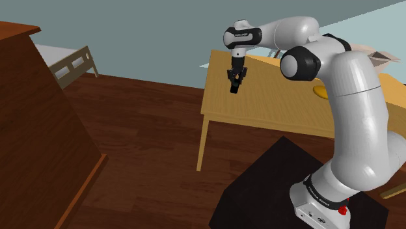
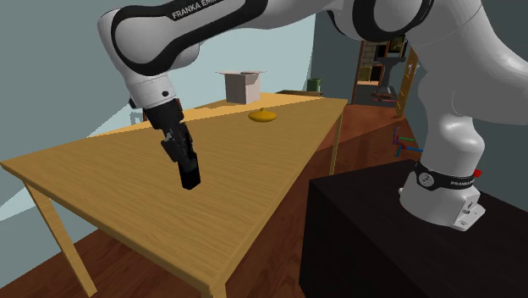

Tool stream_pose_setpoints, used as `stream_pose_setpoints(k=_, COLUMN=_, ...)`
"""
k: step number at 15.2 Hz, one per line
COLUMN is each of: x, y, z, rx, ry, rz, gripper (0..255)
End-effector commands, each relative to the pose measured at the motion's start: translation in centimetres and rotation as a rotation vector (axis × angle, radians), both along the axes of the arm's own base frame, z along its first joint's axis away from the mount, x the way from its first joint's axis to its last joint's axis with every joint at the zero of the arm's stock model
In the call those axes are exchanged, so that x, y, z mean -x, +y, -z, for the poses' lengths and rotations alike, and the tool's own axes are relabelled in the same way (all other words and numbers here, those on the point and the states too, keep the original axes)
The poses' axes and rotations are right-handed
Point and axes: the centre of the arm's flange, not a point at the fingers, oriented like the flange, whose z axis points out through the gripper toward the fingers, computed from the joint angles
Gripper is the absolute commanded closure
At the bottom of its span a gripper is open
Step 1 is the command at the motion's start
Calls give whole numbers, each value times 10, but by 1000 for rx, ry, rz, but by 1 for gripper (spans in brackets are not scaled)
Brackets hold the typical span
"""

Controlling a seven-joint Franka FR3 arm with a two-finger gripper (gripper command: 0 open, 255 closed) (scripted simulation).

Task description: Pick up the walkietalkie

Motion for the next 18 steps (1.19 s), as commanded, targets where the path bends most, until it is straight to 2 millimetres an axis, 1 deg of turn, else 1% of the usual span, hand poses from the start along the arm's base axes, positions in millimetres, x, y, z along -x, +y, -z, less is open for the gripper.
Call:
stream_pose_setpoints(k=1, x=0, y=3, z=0, rx=-3, ry=1, rz=-2, gripper=255)
stream_pose_setpoints(k=16, x=0, y=3, z=-79, rx=-3, ry=1, rz=-2, gripper=255)
stream_pose_setpoints(k=18, x=0, y=3, z=-80, rx=-3, ry=1, rz=-2, gripper=255)
